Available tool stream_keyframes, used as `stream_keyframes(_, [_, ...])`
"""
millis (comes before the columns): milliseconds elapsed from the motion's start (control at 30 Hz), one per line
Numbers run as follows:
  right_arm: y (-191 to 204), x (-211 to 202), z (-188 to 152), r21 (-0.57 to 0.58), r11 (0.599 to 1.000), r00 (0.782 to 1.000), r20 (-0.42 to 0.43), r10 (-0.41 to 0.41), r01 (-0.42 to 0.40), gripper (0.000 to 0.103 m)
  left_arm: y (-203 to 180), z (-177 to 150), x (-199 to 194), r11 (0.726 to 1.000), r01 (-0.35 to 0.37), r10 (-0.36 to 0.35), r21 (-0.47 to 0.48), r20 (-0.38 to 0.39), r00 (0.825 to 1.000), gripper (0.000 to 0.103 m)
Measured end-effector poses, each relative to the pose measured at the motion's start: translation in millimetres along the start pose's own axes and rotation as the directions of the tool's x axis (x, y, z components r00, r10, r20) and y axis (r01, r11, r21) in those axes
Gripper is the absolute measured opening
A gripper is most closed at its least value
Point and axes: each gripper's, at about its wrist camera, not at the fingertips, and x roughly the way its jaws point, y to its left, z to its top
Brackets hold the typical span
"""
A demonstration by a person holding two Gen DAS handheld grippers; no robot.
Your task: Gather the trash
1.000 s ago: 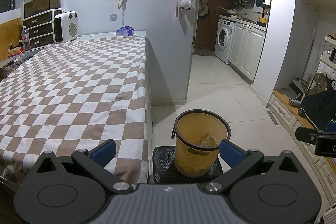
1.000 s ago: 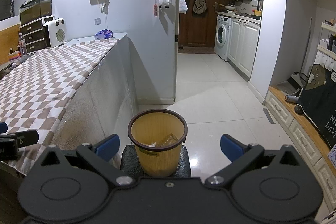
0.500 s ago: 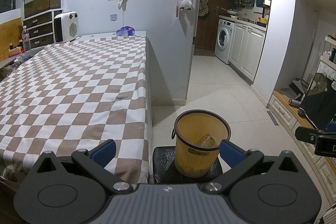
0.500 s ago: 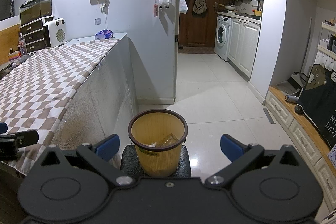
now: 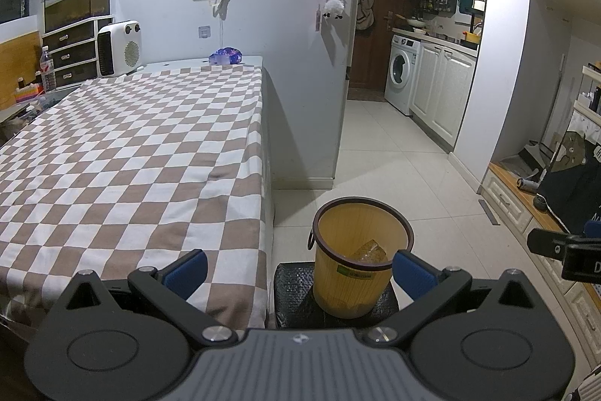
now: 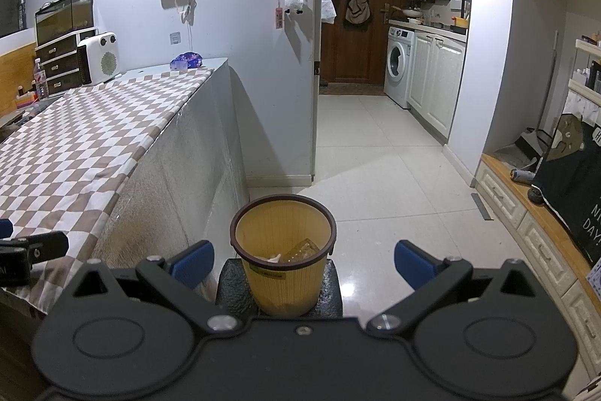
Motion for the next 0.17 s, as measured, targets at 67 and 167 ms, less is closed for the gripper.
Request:
stream_keyframes(67, [0.2,0.4,-0.2,0.0,1.0,1.0,0.0,-0.001,0.001,0.103,-0.2,0.9,-0.4,1.0,0.0,0.0,0.0,0.001,1.0,0.103])
stream_keyframes(167, [0.3,0.3,-0.3,0.0,1.0,1.0,0.0,-0.001,0.001,0.103,-0.5,1.8,-0.8,1.0,-0.001,0.001,0.001,0.001,1.0,0.103])
